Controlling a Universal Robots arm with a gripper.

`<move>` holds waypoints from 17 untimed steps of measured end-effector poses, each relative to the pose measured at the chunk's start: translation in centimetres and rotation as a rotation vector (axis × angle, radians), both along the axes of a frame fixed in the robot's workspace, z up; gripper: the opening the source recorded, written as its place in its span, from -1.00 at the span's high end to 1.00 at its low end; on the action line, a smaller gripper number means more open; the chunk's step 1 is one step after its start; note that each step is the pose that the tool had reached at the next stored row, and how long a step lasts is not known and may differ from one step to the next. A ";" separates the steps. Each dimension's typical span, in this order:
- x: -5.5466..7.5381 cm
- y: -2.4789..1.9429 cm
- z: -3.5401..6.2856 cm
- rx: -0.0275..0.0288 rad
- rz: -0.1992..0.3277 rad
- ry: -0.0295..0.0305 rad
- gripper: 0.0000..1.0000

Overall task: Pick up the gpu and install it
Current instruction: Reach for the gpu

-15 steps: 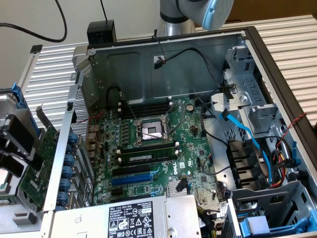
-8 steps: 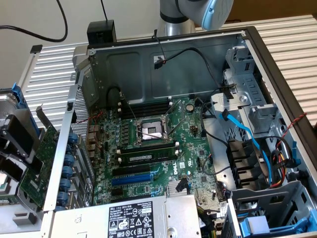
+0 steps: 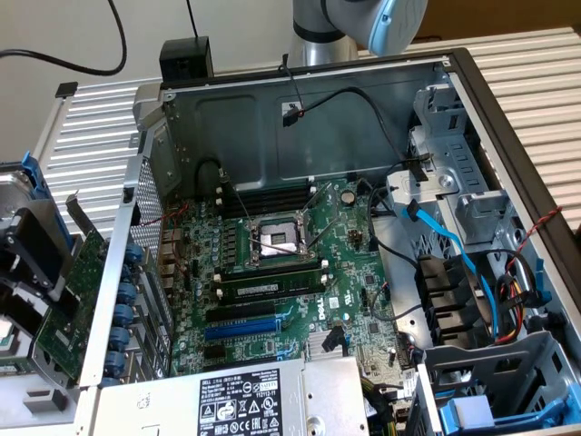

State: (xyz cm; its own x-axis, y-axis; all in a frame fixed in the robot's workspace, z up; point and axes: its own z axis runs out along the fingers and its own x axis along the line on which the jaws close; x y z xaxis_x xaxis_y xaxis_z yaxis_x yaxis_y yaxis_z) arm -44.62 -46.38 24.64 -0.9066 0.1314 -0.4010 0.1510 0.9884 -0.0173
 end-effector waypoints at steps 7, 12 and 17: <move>0.3 1.46 -0.91 -0.0126 0.000 0.0000 -0.29; 0.3 2.05 -1.37 -0.0222 0.000 -0.0002 -0.29; 0.2 2.79 -1.86 -0.0308 -0.001 -0.0001 -0.29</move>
State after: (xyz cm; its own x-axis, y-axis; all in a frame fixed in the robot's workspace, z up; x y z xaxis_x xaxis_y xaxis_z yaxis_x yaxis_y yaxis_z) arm -44.37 -43.60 22.78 -0.9065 0.1195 -0.4050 0.1515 0.9873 -0.0478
